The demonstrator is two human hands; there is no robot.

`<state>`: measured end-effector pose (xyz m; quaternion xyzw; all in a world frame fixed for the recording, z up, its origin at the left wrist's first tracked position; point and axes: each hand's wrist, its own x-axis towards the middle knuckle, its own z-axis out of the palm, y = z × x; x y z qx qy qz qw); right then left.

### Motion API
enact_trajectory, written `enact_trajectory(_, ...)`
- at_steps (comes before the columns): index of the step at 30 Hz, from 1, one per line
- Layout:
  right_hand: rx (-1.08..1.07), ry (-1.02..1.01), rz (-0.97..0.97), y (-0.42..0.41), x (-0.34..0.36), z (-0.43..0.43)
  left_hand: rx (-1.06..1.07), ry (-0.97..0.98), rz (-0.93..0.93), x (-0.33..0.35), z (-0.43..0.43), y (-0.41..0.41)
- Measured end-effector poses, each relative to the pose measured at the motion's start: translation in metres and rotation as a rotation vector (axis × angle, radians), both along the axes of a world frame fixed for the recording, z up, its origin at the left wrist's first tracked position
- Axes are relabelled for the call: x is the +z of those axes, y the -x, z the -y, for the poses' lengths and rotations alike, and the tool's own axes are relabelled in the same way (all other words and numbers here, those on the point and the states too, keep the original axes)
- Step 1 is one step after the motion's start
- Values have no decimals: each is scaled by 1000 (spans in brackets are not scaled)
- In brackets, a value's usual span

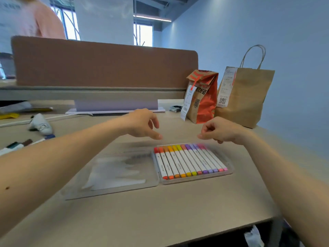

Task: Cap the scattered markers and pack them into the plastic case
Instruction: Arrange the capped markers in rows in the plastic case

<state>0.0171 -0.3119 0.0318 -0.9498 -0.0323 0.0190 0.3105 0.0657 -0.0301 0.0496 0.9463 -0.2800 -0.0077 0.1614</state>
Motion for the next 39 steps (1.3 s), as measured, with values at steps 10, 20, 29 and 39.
enact_trajectory(10, 276, 254, 84, -24, 20, -129, 298, 62, 44, 25, -156, 31)
enact_trajectory(20, 485, 328, 152, -43, 10, -259, 608, 107, 44, 0, -279, 64)
enact_trajectory(29, 608, 424, 243, -89, -9, -343, 780, 173, 54, -34, -338, 50)
enact_trajectory(39, 740, 404, 283, -153, -9, -405, 861, 21, -203, -41, -363, -8)
